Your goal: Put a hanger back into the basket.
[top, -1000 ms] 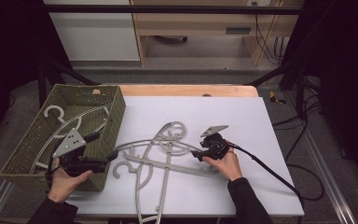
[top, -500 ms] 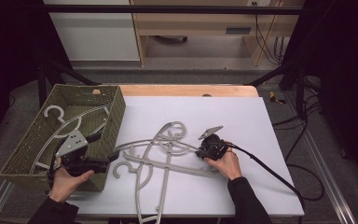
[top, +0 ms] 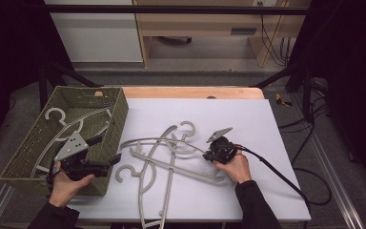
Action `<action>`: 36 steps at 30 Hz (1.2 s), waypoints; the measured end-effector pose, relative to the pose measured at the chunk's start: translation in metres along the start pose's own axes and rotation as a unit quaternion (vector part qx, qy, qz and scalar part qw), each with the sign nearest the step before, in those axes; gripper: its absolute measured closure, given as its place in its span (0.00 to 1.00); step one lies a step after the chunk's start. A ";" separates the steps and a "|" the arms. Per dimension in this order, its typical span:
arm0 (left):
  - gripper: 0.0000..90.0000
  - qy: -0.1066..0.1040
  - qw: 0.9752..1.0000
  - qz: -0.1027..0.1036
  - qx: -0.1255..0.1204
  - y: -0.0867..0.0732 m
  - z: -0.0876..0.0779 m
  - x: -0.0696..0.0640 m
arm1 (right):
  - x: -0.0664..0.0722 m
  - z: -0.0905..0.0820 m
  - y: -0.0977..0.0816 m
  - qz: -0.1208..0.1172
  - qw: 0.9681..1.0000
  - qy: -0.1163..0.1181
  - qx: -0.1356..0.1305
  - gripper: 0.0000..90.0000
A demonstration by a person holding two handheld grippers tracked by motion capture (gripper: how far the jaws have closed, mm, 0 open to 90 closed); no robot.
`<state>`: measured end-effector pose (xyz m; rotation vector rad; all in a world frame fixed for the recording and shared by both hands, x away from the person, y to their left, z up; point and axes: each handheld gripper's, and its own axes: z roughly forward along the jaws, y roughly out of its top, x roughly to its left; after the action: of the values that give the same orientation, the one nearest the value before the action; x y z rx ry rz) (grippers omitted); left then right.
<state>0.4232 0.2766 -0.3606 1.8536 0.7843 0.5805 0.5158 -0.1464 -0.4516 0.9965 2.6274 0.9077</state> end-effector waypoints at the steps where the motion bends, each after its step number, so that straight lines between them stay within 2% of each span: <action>1: 0.09 0.000 1.000 0.001 -0.001 0.000 0.000 -0.001 | 0.000 -0.006 -0.001 0.006 1.000 0.002 -0.001 0.91; 4: 0.09 -0.001 1.000 0.002 0.000 0.001 -0.001 -0.001 | -0.002 -0.011 -0.001 0.002 1.000 0.003 -0.001 0.92; 6: 0.09 -0.002 1.000 0.002 0.000 0.001 -0.001 -0.002 | -0.001 -0.017 -0.001 0.008 1.000 0.005 -0.004 0.92; 16: 0.08 -0.011 1.000 0.008 0.007 0.004 0.001 -0.008 | 0.001 -0.048 -0.002 -0.012 0.999 0.011 -0.031 0.92; 18: 0.08 -0.011 1.000 0.010 0.008 0.004 0.001 -0.008 | 0.002 -0.052 -0.002 -0.007 0.999 0.013 -0.033 0.92; 21: 0.08 -0.014 1.000 0.013 0.009 0.005 0.001 -0.012 | 0.003 -0.065 -0.004 -0.022 0.999 0.016 -0.046 0.92; 26: 0.08 -0.018 1.000 0.019 0.013 0.007 0.003 -0.015 | 0.005 -0.077 -0.004 -0.017 0.998 0.023 -0.061 0.92; 27: 0.08 -0.019 1.000 0.019 0.015 0.008 0.003 -0.017 | 0.007 -0.082 -0.004 -0.027 0.997 0.030 -0.069 0.92; 28: 0.08 -0.021 0.999 0.020 0.016 0.008 0.004 -0.018 | 0.007 -0.082 -0.004 -0.027 0.997 0.030 -0.069 0.92; 30: 0.08 -0.025 0.999 0.027 0.026 0.011 0.007 -0.021 | 0.011 -0.088 -0.003 -0.039 0.995 0.048 -0.076 0.92; 31: 0.08 -0.025 0.999 0.027 0.026 0.011 0.007 -0.021 | 0.011 -0.088 -0.003 -0.039 0.995 0.048 -0.076 0.92; 33: 0.08 -0.031 0.998 0.036 0.039 0.013 0.011 -0.025 | 0.017 -0.091 -0.003 -0.060 0.993 0.063 -0.077 0.92; 34: 0.08 -0.033 0.998 0.040 0.045 0.014 0.013 -0.026 | 0.020 -0.092 -0.003 -0.058 0.994 0.065 -0.071 0.92; 36: 0.09 -0.035 0.997 0.042 0.050 0.015 0.016 -0.028 | 0.024 -0.093 -0.003 -0.071 0.993 0.071 -0.066 0.92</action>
<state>0.4193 0.2422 -0.3543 1.9963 0.7029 0.5346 0.4611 -0.1769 -0.3782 0.7268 2.6701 1.1402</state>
